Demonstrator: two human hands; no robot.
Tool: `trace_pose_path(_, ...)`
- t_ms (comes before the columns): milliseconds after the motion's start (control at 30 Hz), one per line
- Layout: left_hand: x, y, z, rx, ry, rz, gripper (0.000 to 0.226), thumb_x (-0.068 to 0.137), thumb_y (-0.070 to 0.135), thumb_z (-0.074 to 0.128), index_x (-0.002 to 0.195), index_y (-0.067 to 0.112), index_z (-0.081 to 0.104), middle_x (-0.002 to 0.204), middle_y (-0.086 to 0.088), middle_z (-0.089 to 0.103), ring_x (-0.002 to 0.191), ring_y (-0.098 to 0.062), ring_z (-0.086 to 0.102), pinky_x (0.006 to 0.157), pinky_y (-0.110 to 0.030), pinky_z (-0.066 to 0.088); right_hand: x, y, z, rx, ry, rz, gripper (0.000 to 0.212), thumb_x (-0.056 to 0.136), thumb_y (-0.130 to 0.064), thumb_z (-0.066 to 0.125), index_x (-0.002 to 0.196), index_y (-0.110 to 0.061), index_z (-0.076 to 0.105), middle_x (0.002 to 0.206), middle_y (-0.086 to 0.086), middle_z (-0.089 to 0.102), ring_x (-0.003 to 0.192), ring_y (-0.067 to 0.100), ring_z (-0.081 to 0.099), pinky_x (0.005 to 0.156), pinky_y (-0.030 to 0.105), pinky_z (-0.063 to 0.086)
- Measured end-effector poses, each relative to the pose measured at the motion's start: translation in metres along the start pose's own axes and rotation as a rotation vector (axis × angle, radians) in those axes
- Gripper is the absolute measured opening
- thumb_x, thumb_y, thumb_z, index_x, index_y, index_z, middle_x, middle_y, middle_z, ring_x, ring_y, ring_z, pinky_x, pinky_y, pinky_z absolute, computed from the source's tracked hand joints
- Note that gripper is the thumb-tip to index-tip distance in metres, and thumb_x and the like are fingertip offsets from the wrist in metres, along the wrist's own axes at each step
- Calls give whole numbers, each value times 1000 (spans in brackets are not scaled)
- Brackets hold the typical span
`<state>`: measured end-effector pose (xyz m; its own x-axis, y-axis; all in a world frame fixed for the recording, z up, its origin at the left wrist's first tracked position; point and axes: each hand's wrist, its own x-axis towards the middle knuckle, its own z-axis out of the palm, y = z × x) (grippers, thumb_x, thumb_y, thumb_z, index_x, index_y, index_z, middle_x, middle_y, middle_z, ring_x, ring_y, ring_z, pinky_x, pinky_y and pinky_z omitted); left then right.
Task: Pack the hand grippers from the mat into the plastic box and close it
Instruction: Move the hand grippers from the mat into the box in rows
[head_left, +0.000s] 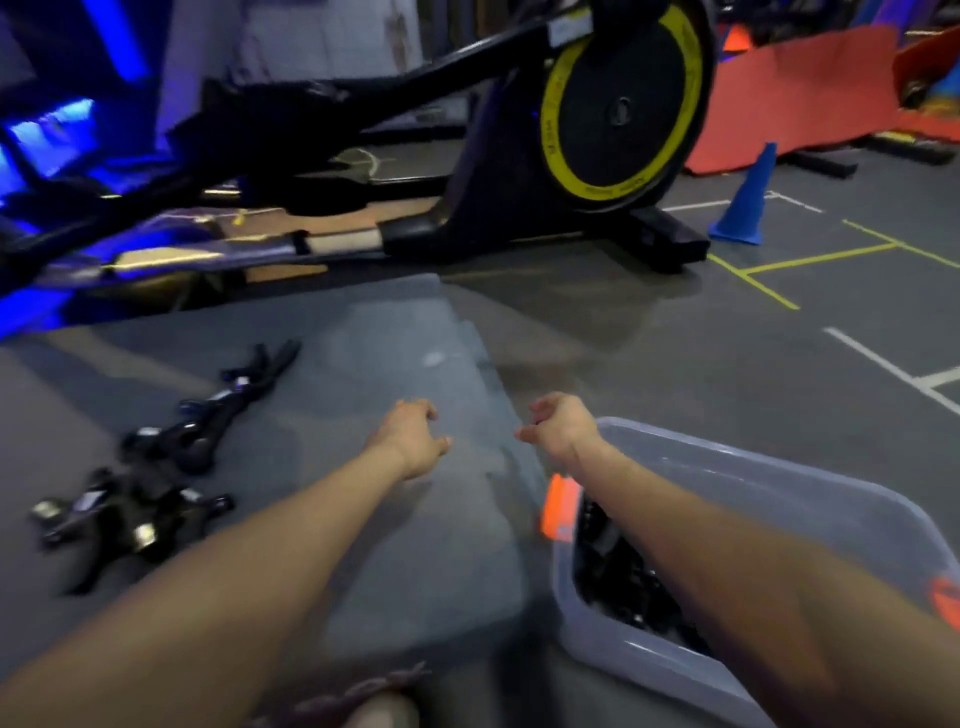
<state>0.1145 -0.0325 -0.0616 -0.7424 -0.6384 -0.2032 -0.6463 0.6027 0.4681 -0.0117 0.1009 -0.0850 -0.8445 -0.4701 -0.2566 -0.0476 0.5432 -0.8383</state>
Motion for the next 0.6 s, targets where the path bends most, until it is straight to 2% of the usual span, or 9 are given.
trace_pose_path(67, -6, -39, -24, -14, 47, -78, 45, 85, 27, 64, 125, 10, 51, 132, -13, 50, 119, -29, 52, 101, -32, 41, 1, -23, 49, 15, -61, -26, 45, 75, -3, 75, 115, 3, 56, 84, 6, 56, 88, 17, 49, 78, 24, 40)
trace_pose_path(133, -14, -79, -42, -7, 87, -153, 45, 85, 27, 64, 125, 11, 51, 132, -12, 51, 120, -29, 52, 102, -33, 41, 0, -40, 95, 14, -134, -61, 43, 72, 0, 76, 111, 1, 56, 70, -2, 44, 88, 18, 47, 84, 29, 42)
trace_pose_path(200, -22, -116, -56, -8, 114, -230, 46, 84, 26, 64, 126, 10, 51, 133, -13, 51, 121, -29, 52, 102, -33, 41, -5, -52, 138, 16, -221, -85, 45, 73, -1, 75, 113, -5, 55, 72, -2, 43, 89, 19, 46, 86, 33, 45)
trace_pose_path(300, -37, -163, -69, -26, 136, -331, 49, 84, 24, 65, 128, 11, 49, 135, -12, 47, 123, -28, 50, 104, -34, 41, -16, -64, 190, -18, -317, -98, 42, 75, -6, 75, 112, -6, 55, 72, -3, 43, 87, 17, 45, 73, 24, 40)
trace_pose_path(433, -57, -218, -71, -22, 161, -467, 48, 81, 24, 66, 124, 10, 50, 130, -14, 47, 118, -32, 52, 100, -37, 44, -24, -74, 243, -40, -382, -86, 46, 76, -10, 74, 117, -1, 54, 71, -6, 44, 87, 15, 46, 81, 25, 39)
trace_pose_path(533, -64, -243, -70, -59, 174, -571, 52, 80, 25, 69, 123, 6, 49, 129, -17, 46, 117, -35, 51, 100, -39, 44, -27, -78, 267, -73, -411, -97, 47, 78, -13, 73, 120, -5, 54, 88, 0, 51, 90, 14, 49, 90, 28, 44)
trace_pose_path(600, -66, -253, -69, -88, 186, -626, 55, 78, 27, 71, 122, 4, 47, 129, -17, 45, 116, -35, 51, 99, -41, 45, -30, -78, 280, -70, -431, -101, 48, 78, -11, 74, 121, -4, 54, 87, 1, 51, 89, 14, 49, 83, 26, 42)
